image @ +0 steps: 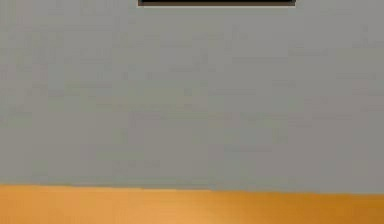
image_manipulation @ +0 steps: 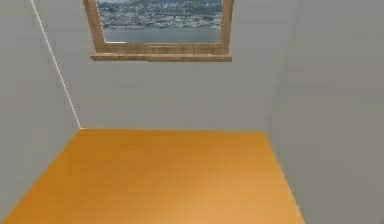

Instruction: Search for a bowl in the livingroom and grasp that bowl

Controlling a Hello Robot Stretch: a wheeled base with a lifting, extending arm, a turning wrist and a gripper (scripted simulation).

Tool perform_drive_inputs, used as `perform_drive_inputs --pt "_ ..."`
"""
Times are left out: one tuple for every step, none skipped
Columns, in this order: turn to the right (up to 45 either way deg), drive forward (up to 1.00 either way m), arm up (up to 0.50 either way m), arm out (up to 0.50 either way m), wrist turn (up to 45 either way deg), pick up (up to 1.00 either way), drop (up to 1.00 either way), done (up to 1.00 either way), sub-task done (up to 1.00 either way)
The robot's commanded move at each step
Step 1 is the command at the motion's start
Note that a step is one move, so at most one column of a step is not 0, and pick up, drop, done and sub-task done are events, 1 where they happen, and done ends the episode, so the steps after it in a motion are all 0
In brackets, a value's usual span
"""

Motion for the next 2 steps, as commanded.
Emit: perform_drive_inputs --pt "0.0 0.2 0.0 0.0 0.0 0.0 0.0 0.0 0.0" --pt "-42.0 0.0 0.0 0.0 0.0 0.0 0.0 0.0 0.0"
